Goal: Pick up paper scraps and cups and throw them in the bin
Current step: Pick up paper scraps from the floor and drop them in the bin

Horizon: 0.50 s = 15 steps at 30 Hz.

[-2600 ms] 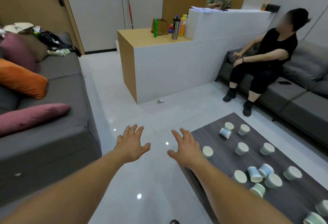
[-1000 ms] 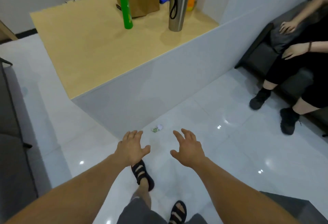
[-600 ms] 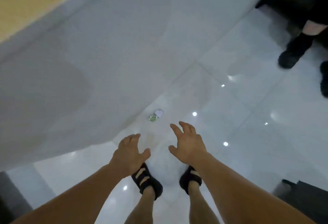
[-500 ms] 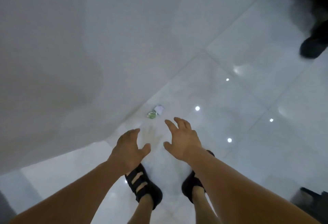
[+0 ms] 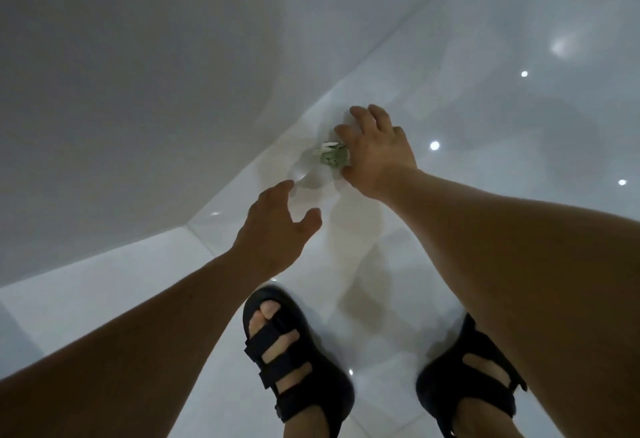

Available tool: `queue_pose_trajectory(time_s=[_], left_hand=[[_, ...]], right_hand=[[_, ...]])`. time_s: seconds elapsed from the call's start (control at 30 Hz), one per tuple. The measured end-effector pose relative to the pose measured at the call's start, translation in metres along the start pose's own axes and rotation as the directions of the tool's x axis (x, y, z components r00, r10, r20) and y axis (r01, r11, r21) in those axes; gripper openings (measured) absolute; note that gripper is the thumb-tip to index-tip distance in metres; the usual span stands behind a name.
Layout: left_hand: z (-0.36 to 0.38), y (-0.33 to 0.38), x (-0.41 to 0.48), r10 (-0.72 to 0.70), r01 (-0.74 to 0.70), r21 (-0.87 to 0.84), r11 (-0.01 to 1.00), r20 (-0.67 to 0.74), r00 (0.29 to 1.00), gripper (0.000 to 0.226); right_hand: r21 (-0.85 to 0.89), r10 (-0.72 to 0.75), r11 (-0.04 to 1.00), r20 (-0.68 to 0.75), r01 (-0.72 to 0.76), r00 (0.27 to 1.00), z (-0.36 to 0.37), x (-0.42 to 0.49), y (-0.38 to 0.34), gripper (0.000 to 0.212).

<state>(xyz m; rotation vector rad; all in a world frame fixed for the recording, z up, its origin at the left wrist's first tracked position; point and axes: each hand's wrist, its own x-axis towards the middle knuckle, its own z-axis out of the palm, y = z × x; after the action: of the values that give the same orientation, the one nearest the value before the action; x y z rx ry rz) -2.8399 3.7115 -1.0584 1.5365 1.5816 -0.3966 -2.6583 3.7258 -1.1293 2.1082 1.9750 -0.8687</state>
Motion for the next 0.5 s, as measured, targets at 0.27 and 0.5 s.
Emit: queue_pose_trajectory(time_s=[0.27, 0.5], left_hand=[[0.003, 0.035, 0.003, 0.029, -0.026, -0.180, 0.983, 0.012, 1.000, 0.070], [0.005, 0.072, -0.014, 0.060, -0.037, -0.364, 0.931, 0.054, 0.997, 0.042]], right_hand=[[0.103, -0.077, 0.991, -0.079, 0.085, 0.994, -0.004, -0.057, 0.012, 0.036], [0.261, -0.158, 0.945, -0.172, 0.199, 0.972, -0.025, -0.101, 0.021, 0.035]])
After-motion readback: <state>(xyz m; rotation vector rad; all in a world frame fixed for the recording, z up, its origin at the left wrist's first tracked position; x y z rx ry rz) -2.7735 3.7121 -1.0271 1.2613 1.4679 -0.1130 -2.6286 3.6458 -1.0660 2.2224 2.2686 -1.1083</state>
